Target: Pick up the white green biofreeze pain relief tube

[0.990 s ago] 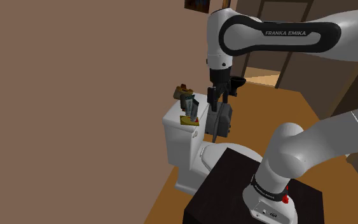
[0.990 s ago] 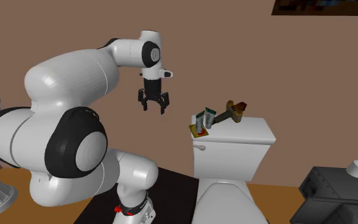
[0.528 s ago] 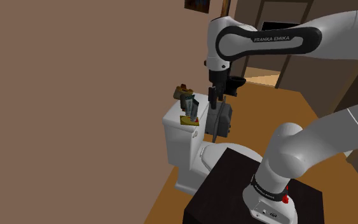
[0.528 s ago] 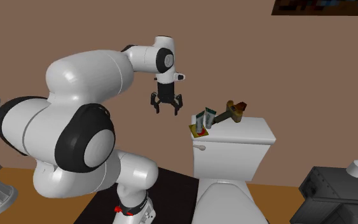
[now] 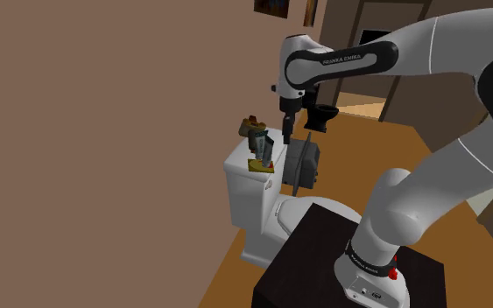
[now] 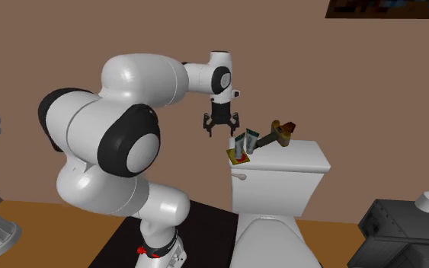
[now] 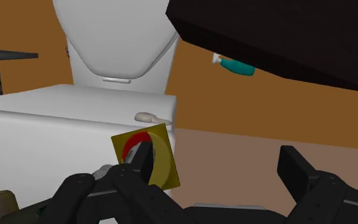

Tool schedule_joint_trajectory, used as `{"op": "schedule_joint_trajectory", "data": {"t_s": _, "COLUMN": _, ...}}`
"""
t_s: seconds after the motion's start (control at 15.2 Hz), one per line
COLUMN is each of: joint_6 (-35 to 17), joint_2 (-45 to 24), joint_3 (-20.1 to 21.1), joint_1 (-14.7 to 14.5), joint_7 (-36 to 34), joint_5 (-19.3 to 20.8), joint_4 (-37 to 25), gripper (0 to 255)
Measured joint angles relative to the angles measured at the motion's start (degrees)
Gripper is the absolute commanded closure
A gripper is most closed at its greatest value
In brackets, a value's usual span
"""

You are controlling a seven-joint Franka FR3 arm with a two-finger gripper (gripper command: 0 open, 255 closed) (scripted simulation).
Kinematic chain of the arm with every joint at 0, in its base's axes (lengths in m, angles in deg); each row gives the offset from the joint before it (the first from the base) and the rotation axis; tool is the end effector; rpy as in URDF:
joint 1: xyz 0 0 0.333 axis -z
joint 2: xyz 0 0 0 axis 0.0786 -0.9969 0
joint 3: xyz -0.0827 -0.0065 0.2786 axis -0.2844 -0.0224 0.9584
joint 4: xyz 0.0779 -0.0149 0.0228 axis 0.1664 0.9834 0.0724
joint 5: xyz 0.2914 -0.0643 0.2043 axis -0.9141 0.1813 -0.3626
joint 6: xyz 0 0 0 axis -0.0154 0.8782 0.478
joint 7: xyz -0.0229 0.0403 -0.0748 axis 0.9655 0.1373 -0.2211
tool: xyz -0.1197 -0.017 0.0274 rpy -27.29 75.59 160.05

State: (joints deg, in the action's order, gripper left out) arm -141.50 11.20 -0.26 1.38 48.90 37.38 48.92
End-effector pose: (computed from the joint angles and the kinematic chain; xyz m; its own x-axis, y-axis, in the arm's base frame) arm 0.3695 -0.1037 0.4757 0.9413 0.3250 -0.0914 0.3284 -0.9442 0.0251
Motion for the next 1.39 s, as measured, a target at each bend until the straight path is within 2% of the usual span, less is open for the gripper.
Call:
{"op": "schedule_joint_trajectory", "data": {"t_s": 0.33, "joint_6": -6.87, "joint_2": -8.72, "joint_3": -5.44, "joint_1": -1.57, "joint_7": 12.92, "joint_5": -0.73, "joint_4": -4.86, "gripper": 0}}
{"op": "schedule_joint_trajectory", "data": {"t_s": 0.73, "joint_6": -13.22, "joint_2": -21.85, "joint_3": -10.27, "joint_1": -3.40, "joint_7": 29.33, "joint_5": -6.56, "joint_4": -14.09, "gripper": 0}}
{"op": "schedule_joint_trajectory", "data": {"t_s": 1.12, "joint_6": -15.53, "joint_2": -34.21, "joint_3": -11.44, "joint_1": -2.61, "joint_7": 45.22, "joint_5": -15.07, "joint_4": -25.05, "gripper": 0}}
{"op": "schedule_joint_trajectory", "data": {"t_s": 1.39, "joint_6": -17.83, "joint_2": -37.23, "joint_3": -11.12, "joint_1": -2.14, "joint_7": 47.73, "joint_5": -17.04, "joint_4": -25.67, "gripper": 0}}
